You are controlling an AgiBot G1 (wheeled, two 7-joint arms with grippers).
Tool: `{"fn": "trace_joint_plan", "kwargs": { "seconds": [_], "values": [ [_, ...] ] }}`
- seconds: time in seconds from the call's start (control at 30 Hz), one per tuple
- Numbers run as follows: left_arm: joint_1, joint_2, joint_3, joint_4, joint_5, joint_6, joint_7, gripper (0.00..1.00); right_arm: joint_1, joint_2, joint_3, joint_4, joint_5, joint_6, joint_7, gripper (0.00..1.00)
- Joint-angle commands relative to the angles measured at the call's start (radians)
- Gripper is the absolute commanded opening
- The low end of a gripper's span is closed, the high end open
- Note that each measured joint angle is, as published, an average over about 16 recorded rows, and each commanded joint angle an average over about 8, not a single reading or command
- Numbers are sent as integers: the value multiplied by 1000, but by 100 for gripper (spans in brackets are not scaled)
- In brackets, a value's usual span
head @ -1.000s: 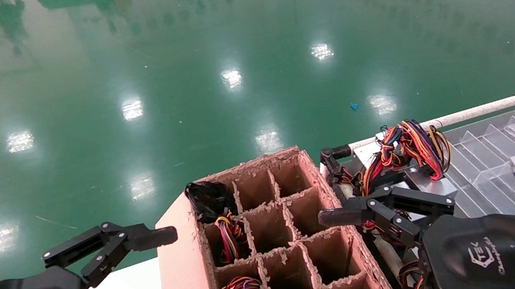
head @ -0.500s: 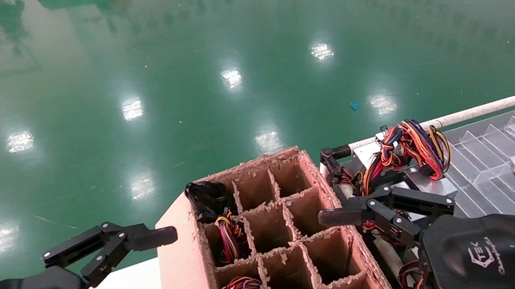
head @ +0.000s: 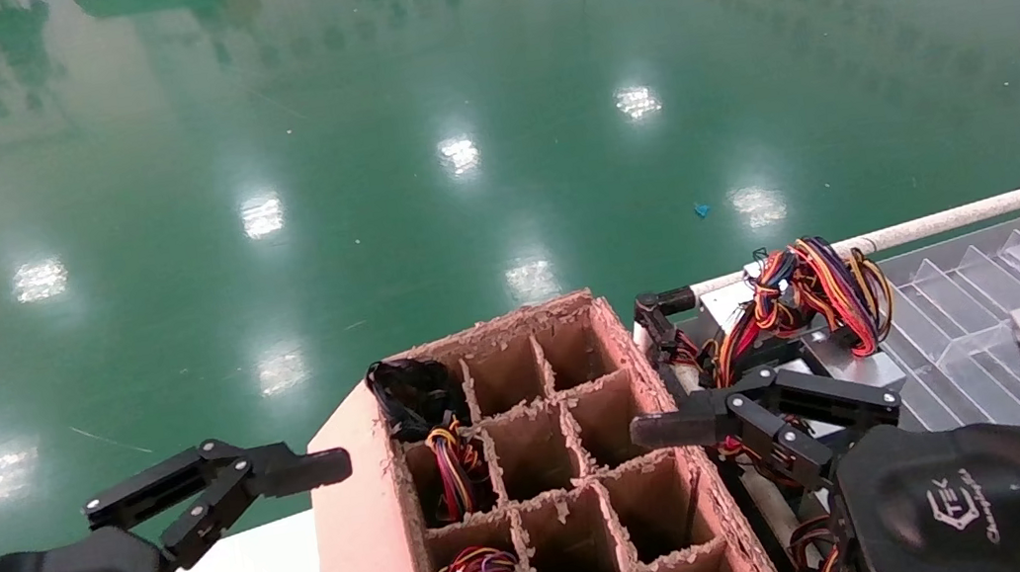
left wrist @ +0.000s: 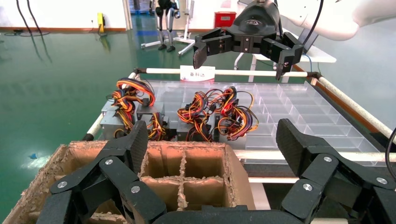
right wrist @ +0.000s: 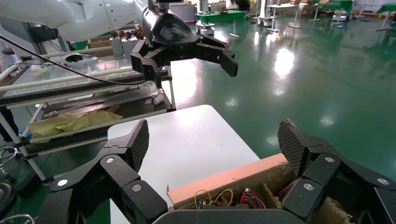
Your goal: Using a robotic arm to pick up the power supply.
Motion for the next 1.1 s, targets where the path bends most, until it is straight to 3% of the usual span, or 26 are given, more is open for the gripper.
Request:
{"fn": "trace_joint_plan", "kwargs": {
  "seconds": [0.03,0.53,0.8,1.1],
  "values": [
    [0,0,0,0,0,0,0,0,0,0,0,0,0,0,0,100],
    [0,0,0,0,0,0,0,0,-3,2,-3,-14,-23,18,-8,100],
    [0,0,0,0,0,0,0,0,20,-28,-59,-39,-162,75,-7,100],
    [0,0,0,0,0,0,0,0,138,-155,-175,-102,-339,58,7,100]
  ]
}}
